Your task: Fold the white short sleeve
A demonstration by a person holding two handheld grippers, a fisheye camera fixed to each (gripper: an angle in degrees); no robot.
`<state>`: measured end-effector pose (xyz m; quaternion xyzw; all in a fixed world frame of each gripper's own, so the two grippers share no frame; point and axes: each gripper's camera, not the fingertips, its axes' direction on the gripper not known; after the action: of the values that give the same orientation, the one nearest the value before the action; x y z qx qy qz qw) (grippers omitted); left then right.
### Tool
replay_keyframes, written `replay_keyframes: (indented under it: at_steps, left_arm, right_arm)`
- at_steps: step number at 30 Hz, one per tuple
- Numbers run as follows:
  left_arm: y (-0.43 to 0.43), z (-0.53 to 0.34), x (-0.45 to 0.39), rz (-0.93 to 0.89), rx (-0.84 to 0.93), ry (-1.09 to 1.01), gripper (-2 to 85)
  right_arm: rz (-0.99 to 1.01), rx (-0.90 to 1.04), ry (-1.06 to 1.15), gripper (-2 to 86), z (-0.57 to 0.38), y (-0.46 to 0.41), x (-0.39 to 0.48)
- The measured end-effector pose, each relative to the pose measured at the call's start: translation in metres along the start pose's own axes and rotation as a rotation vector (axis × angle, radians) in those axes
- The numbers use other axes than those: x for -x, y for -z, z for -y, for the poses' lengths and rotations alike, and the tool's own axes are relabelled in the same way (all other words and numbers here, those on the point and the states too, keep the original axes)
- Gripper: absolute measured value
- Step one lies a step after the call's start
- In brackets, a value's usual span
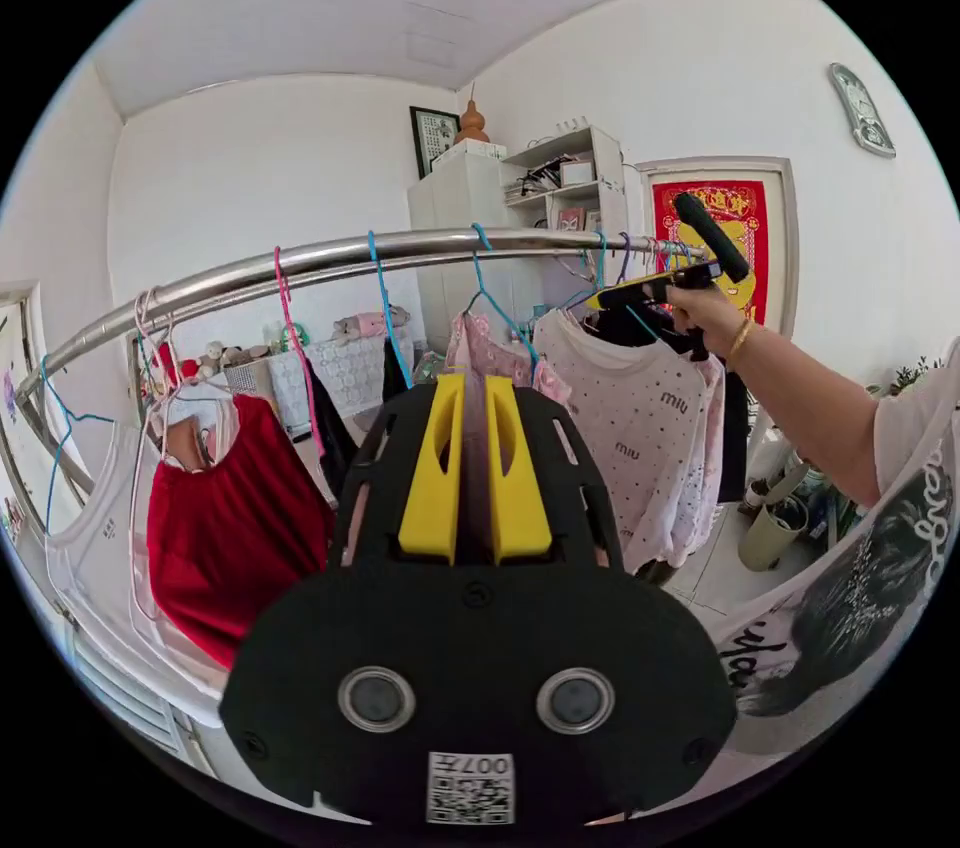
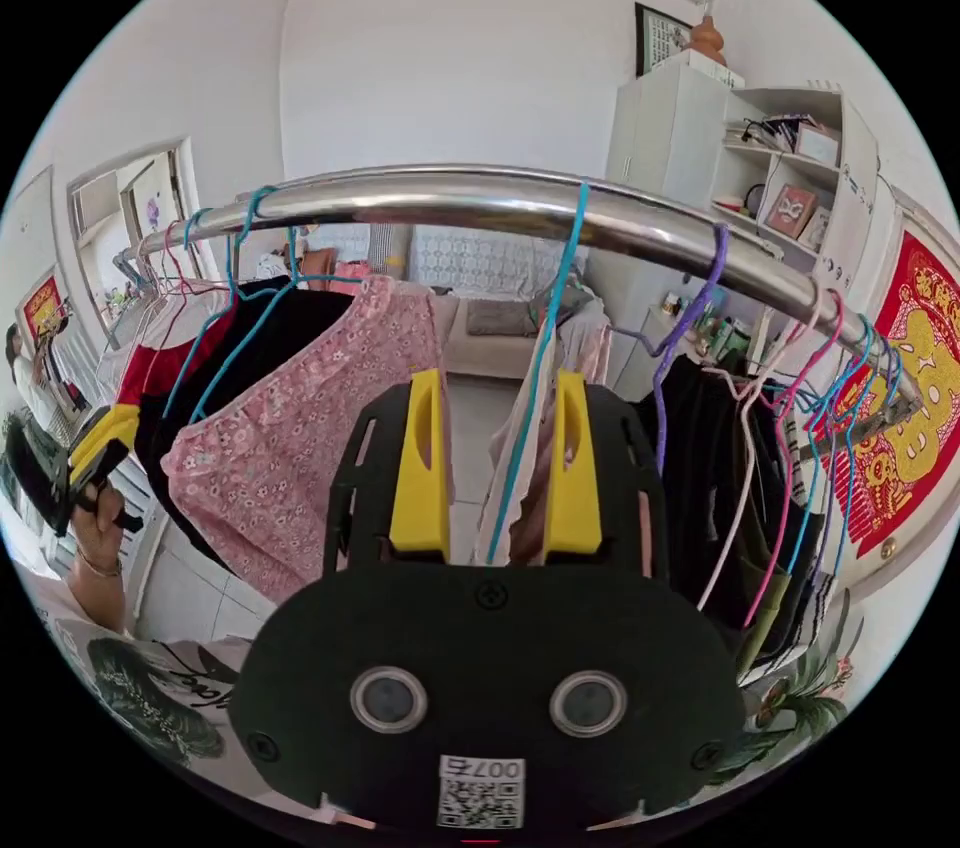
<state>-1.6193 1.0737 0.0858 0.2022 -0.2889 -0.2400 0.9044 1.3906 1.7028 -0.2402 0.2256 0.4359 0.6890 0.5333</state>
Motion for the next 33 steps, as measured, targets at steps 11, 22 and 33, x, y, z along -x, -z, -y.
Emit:
replay_keyframes:
  at_steps: [11,22,33]
  left_arm:
    - [0.046,-0.085,0.003,-0.014,0.209,0.092,-0.6]
    - [0.095,-0.064,-0.047,-0.154,0.172,0.024,5.8]
    - [0.113,0.027,-0.176,-0.746,-0.127,-0.243,11.2]
  right_arm:
    - [-0.094,-0.061,0.028,-0.1,0.019,0.038,0.016]
    - [-0.041,-0.217,0.049,-0.1,-0.081,0.165,0.092]
    - [-0.155,-0.178,0.052,0.0,-0.236,0.385,0.235]
